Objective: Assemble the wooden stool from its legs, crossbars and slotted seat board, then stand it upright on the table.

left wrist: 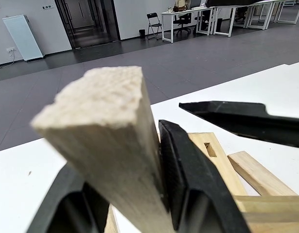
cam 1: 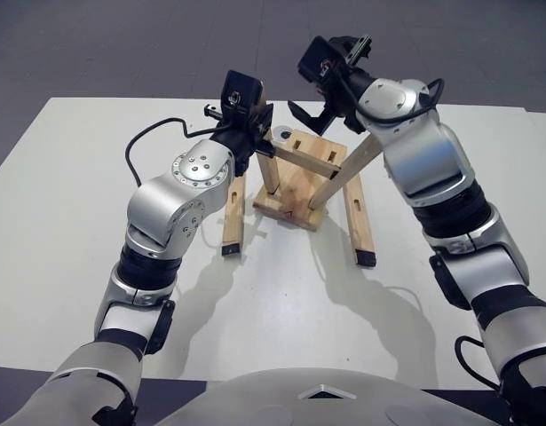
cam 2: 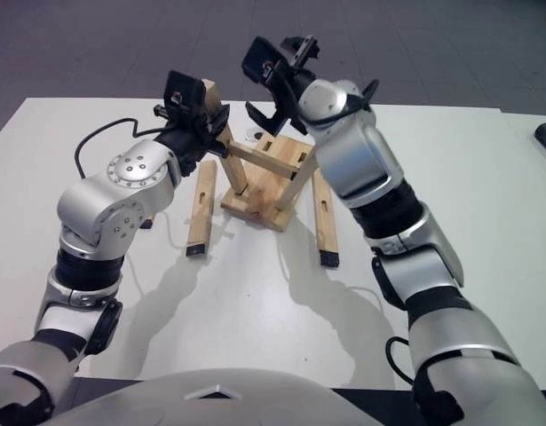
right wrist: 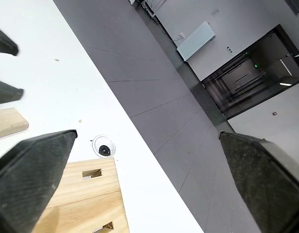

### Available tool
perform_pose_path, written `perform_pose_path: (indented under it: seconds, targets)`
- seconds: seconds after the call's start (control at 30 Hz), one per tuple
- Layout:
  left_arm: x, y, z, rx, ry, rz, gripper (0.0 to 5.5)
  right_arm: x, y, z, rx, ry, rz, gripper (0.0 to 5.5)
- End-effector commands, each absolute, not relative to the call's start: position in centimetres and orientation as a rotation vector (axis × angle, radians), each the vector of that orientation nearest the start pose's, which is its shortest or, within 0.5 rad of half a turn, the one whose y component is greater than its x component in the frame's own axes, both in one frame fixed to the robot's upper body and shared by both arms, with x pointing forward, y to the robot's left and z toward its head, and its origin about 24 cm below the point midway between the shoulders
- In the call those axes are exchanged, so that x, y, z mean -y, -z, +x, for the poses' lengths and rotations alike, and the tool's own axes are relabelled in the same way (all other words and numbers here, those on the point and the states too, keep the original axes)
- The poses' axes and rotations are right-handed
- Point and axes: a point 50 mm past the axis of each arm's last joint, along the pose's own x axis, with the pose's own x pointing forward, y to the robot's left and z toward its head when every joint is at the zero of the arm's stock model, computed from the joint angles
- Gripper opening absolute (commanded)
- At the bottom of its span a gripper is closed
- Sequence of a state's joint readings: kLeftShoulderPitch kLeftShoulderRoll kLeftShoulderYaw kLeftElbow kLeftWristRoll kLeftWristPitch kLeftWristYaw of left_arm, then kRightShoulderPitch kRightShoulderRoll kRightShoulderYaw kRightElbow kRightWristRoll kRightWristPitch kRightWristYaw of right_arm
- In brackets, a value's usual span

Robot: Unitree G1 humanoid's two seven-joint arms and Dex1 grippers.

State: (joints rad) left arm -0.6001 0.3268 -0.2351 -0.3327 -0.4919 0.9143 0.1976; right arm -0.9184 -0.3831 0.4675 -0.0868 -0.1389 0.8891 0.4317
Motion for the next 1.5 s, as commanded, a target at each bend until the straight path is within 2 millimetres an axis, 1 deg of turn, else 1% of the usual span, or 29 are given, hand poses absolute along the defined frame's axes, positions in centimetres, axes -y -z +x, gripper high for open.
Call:
perform_pose_path:
  seconds: [0.03,0.13,0.17,0.23,0.3,0.37,0.43,0.47,0.5,0.53,0.57,0.6,0.7,0.77,0.83,0.87,0.93,1.03,1.1,1.17,1.23,1.3,1.37,1.5]
  targets:
    - [-14.3,-7.4,28.6,-0.654,0.162,0.382,1.28,4.7,-12.3,31.3,-0.315,-0.651,-0.683,5.40]
    - [-14.3,-7.1,28.6,-0.670,0.170,0.368,1.28,5.2,-16.5,33.0,-0.127,-0.460,-0.616,5.40]
    - [-14.3,-7.0,28.7,-0.671,0.173,0.368,1.28,5.3,-17.8,33.3,-0.069,-0.417,-0.609,5.40]
    - [-14.1,-6.9,28.8,-0.671,0.179,0.351,1.28,5.4,-21.3,33.4,0.117,-0.338,-0.576,5.40]
    - [-14.0,-6.7,28.9,-0.676,0.181,0.330,1.29,5.5,-24.9,32.8,0.297,-0.288,-0.549,5.40]
    - [-13.6,-6.5,28.8,-0.687,0.201,0.268,1.30,6.0,-28.3,32.1,0.451,-0.222,-0.498,5.40]
    - [-12.9,-6.5,28.7,-0.691,0.234,0.178,1.30,6.6,-31.4,31.1,0.558,-0.172,-0.389,5.40]
    - [-12.5,-6.7,28.6,-0.687,0.256,0.120,1.30,6.8,-32.3,30.7,0.581,-0.168,-0.329,5.40]
    - [-12.1,-7.0,28.6,-0.682,0.279,0.065,1.30,6.8,-32.8,30.5,0.584,-0.179,-0.275,5.40]
    - [-11.8,-7.3,28.5,-0.677,0.298,0.015,1.29,6.7,-32.8,30.4,0.569,-0.197,-0.240,5.40]
    - [-11.5,-7.5,28.5,-0.672,0.315,-0.035,1.65,6.3,-32.1,30.5,0.528,-0.226,-0.203,5.40]
    - [-11.4,-7.7,28.5,-0.668,0.324,-0.066,1.72,5.9,-31.1,30.7,0.482,-0.254,-0.183,5.40]
    - [-11.1,-7.9,28.4,-0.672,0.340,-0.093,2.19,4.7,-26.1,31.6,0.270,-0.317,-0.123,5.40]
    - [-10.8,-8.1,28.3,-0.678,0.357,-0.119,2.52,4.3,-23.5,31.9,0.150,-0.338,-0.097,5.40]
    - [-10.6,-8.3,28.2,-0.677,0.367,-0.128,2.81,4.3,-21.5,32.0,0.077,-0.325,-0.100,5.40]
    - [-10.6,-8.4,28.1,-0.675,0.371,-0.126,2.95,4.4,-20.9,32.0,0.058,-0.319,-0.105,5.40]
    - [-10.6,-8.6,28.2,-0.672,0.371,-0.124,3.22,4.6,-20.3,31.9,0.038,-0.305,-0.111,5.40]
    - [-10.5,-9.0,28.4,-0.638,0.374,-0.129,3.68,4.9,-20.1,31.9,0.066,-0.277,-0.159,5.40]
    - [-10.3,-9.8,28.7,-0.574,0.374,-0.160,4.02,5.5,-20.1,32.0,0.111,-0.220,-0.265,5.40]
    - [-10.2,-10.9,29.0,-0.481,0.378,-0.224,4.32,5.9,-19.2,32.0,0.084,-0.186,-0.309,5.40]
    - [-10.1,-12.7,29.1,-0.354,0.408,-0.305,4.66,6.5,-17.7,31.7,0.025,-0.172,-0.316,5.40]
    - [-9.8,-14.6,28.7,-0.225,0.476,-0.383,4.95,7.4,-16.5,31.2,-0.018,-0.157,-0.311,5.40]
    - [-9.6,-16.1,27.9,-0.119,0.572,-0.451,5.30,8.4,-15.6,31.0,-0.048,-0.139,-0.320,5.40]
    - [-9.1,-18.1,26.4,0.017,0.743,-0.525,5.37,10.5,-14.5,30.9,-0.087,-0.125,-0.387,5.40]
